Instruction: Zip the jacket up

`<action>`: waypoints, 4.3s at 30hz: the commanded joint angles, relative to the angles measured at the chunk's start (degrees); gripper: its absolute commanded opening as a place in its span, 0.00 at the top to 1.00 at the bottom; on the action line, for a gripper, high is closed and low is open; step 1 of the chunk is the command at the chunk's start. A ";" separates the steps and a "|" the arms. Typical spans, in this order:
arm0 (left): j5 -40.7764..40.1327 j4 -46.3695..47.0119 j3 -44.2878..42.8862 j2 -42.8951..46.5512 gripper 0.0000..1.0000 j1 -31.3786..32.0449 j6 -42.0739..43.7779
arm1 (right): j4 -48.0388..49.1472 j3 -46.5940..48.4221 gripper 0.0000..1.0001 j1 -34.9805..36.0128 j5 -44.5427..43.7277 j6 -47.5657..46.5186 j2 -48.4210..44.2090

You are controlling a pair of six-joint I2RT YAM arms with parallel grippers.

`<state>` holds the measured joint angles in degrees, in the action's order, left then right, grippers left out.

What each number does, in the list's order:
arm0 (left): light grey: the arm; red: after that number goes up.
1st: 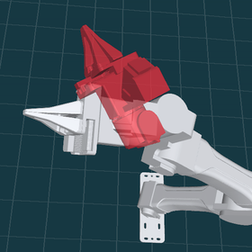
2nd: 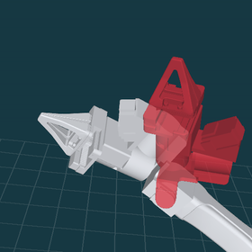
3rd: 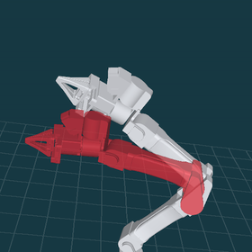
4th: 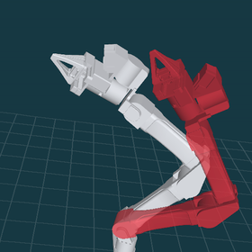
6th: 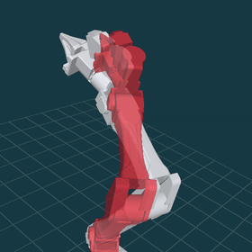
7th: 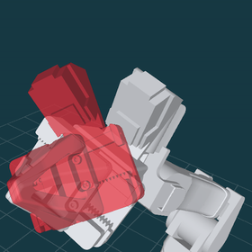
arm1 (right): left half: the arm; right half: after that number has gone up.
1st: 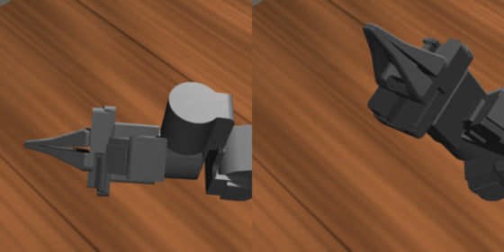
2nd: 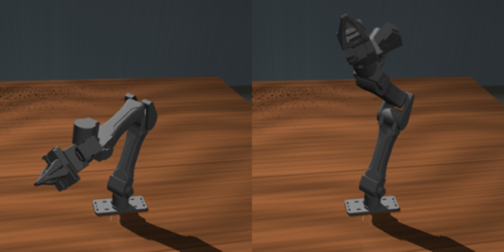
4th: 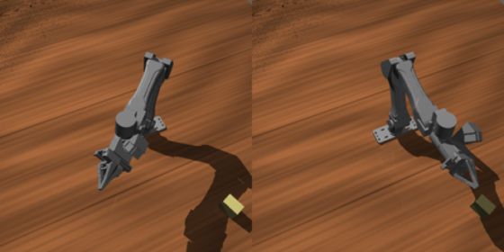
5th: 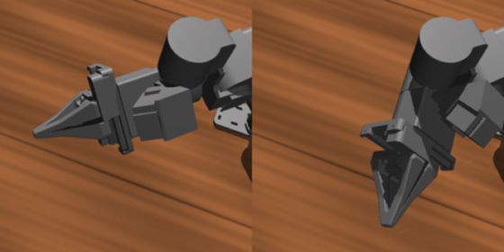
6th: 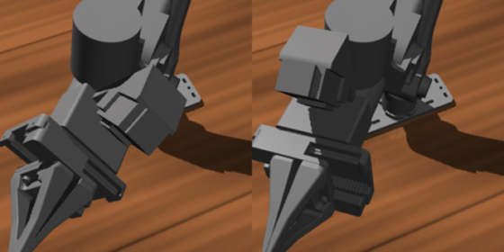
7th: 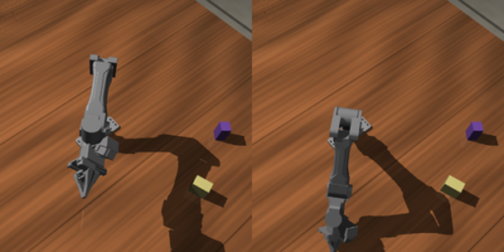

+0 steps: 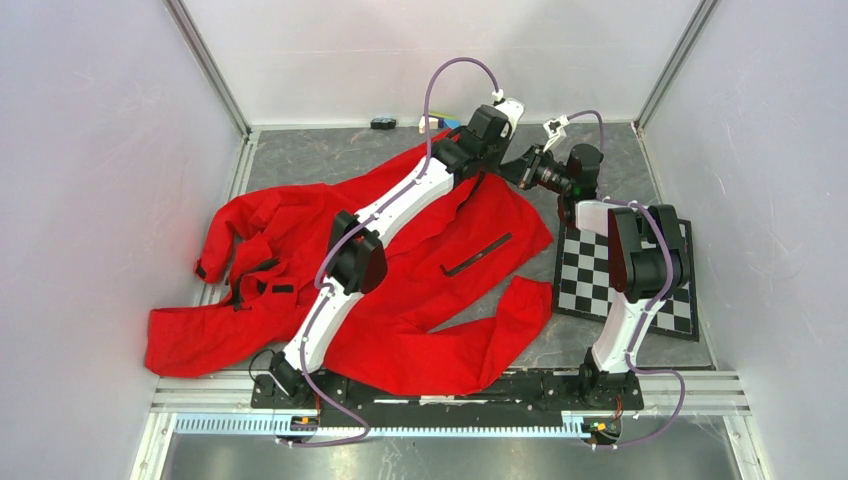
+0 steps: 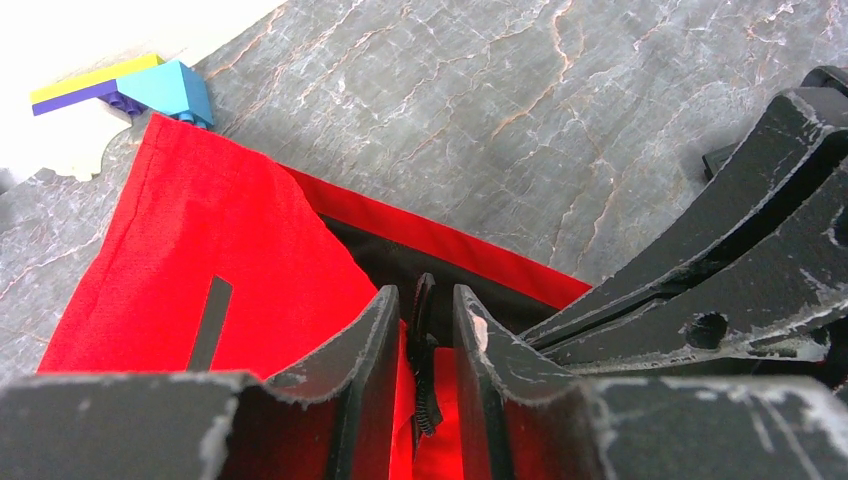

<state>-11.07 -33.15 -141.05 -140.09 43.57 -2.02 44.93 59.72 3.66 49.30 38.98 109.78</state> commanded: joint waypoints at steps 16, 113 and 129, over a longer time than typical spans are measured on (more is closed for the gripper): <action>-3.13 11.75 9.12 10.73 0.98 0.29 -0.77 | -2.16 2.46 1.00 1.22 -8.00 0.96 -5.46; -8.61 1.42 5.91 5.74 0.47 -0.29 -9.70 | 8.95 -4.67 1.00 4.42 -10.80 0.55 -6.79; -15.03 4.60 13.40 13.59 0.55 -0.77 -9.93 | 7.01 -4.36 1.00 4.72 -11.94 -0.35 -7.55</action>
<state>-22.57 -30.83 -129.99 -132.86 43.13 -13.37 51.20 52.82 8.21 38.33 40.38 105.67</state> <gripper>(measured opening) 0.462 0.013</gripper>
